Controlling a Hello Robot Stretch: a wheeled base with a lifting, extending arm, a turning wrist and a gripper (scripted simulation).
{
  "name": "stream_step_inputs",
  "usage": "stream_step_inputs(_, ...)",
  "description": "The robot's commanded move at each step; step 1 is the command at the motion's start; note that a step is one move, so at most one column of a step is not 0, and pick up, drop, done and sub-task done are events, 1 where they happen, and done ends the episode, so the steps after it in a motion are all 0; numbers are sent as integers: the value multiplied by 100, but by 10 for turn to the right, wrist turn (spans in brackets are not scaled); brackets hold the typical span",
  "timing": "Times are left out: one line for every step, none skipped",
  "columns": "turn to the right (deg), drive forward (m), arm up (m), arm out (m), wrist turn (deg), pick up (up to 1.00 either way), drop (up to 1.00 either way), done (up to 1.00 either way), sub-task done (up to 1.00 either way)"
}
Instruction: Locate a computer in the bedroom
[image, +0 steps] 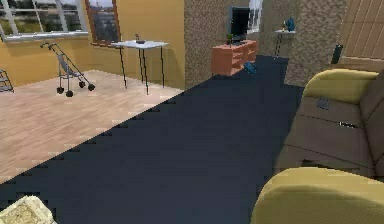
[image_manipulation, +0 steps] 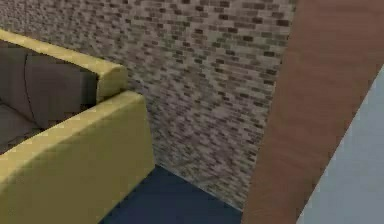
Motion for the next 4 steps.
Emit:
stream_step_inputs(0,100,0,0,0,0,0,0,0)
stream_step_inputs(-30,0,0,0,0,0,0,0,0)
stream_step_inputs(0,5,0,0,0,0,0,0,0)
stream_step_inputs(360,0,0,0,0,0,0,0,0)
